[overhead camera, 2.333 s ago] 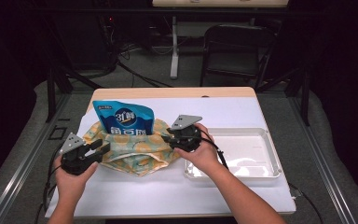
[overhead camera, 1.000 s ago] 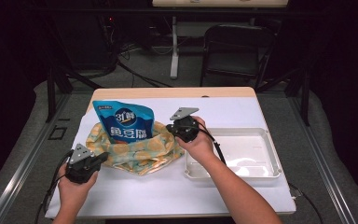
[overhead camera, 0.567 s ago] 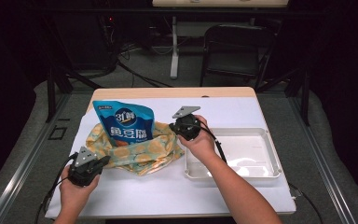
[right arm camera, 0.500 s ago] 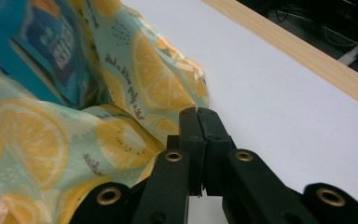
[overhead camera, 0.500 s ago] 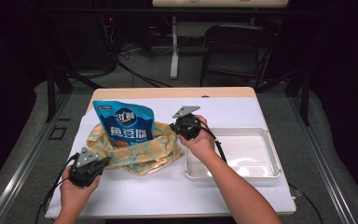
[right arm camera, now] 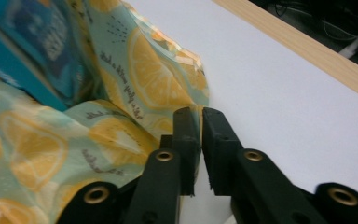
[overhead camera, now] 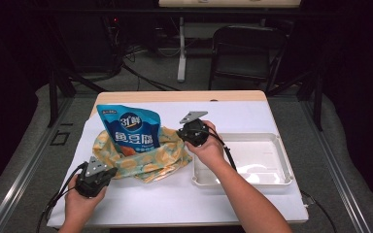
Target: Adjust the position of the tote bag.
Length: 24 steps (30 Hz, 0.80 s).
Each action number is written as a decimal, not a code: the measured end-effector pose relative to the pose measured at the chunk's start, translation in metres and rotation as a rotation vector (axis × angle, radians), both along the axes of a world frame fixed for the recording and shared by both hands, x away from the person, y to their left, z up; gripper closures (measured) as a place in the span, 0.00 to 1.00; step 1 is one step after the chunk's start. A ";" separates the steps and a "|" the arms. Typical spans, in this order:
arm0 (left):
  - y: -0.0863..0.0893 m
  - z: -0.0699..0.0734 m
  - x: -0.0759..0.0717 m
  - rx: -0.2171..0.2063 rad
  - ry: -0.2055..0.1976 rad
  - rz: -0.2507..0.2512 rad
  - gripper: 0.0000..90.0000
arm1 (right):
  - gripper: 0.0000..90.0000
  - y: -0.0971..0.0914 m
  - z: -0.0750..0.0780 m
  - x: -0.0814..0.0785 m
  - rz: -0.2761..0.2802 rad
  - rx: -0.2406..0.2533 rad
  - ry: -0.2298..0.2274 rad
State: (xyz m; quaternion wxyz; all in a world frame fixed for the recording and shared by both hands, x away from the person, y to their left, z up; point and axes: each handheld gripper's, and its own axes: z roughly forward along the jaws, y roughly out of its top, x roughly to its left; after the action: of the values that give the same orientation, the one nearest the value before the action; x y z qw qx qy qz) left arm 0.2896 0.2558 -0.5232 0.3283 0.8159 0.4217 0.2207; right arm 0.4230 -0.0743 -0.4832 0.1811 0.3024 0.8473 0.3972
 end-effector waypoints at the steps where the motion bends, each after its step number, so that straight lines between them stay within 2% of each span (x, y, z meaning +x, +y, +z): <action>1: 0.000 0.001 0.000 -0.010 -0.006 0.001 1.00 | 0.87 0.000 0.004 -0.006 0.006 0.001 -0.014; 6: 0.000 0.001 -0.001 -0.017 -0.010 0.006 1.00 | 0.80 -0.002 0.013 -0.019 0.020 0.025 -0.048; 9: -0.001 0.002 -0.001 -0.030 -0.020 0.005 1.00 | 0.76 -0.002 0.020 -0.036 0.041 0.045 -0.085; 10: -0.001 0.002 -0.001 -0.030 -0.020 0.005 0.99 | 0.76 -0.002 0.020 -0.036 0.041 0.045 -0.085; 11: -0.001 0.003 -0.002 -0.049 -0.024 0.002 0.97 | 0.74 -0.002 0.022 -0.045 0.052 0.055 -0.100; 12: -0.001 0.003 -0.002 -0.049 -0.024 0.002 0.96 | 0.74 -0.002 0.022 -0.045 0.052 0.055 -0.100; 14: 0.000 0.005 -0.003 -0.059 -0.032 0.009 0.93 | 0.73 -0.001 0.022 -0.054 0.068 0.073 -0.111; 18: 0.003 0.010 -0.004 -0.096 -0.046 0.024 0.87 | 0.72 0.002 0.020 -0.064 0.080 0.088 -0.115; 19: 0.005 0.012 -0.004 -0.115 -0.049 0.026 0.86 | 0.72 0.002 0.020 -0.065 0.084 0.088 -0.117; 24: 0.009 0.016 -0.003 -0.134 -0.059 0.036 0.83 | 0.71 0.006 0.015 -0.072 0.092 0.076 -0.137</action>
State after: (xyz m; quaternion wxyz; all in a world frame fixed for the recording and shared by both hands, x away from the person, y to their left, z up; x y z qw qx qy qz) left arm 0.2865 0.2646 -0.5073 0.3905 0.7774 0.4404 0.2220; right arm 0.3509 -0.0685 -0.4678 0.2085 0.2418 0.8303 0.4567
